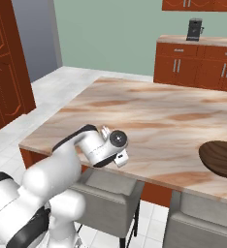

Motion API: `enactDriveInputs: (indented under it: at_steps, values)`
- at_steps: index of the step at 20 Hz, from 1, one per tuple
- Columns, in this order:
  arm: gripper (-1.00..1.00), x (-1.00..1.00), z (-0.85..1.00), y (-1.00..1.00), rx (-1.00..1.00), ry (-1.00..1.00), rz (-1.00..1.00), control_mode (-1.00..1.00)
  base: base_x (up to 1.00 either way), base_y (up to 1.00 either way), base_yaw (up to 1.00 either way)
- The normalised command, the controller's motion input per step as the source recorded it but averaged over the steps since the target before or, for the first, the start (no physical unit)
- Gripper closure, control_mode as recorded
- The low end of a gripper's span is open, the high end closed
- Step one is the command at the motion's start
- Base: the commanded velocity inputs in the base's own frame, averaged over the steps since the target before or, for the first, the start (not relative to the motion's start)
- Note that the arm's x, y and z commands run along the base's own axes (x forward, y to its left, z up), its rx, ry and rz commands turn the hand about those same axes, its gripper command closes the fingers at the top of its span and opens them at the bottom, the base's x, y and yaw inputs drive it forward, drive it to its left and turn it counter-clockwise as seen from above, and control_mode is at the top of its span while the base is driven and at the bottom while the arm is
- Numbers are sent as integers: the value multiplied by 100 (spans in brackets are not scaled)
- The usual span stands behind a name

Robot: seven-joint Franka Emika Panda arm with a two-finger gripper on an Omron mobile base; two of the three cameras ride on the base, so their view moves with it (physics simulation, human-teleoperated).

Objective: Pick up the bowls from the cabinet and place each bowl in front of a stool on the dining counter.

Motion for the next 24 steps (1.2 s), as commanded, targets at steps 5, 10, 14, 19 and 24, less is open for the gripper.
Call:
enactDriveInputs:
  at_steps: [5, 10, 14, 19, 24]
  values:
    - [100, 29, -24, -1, 0, 0, 0, -100, 0, 0, 0]
    - [100, 30, -28, -1, 0, 0, 0, -100, 0, 0, 0]
    - [-100, 27, -17, 0, 0, 0, 0, -100, 0, 0, 0]
    - [-100, 6, 2, -2, 0, 0, 0, -100, 0, 0, 0]
    - [-100, -14, 37, -15, -2, 0, 0, -100, 0, 0, 0]
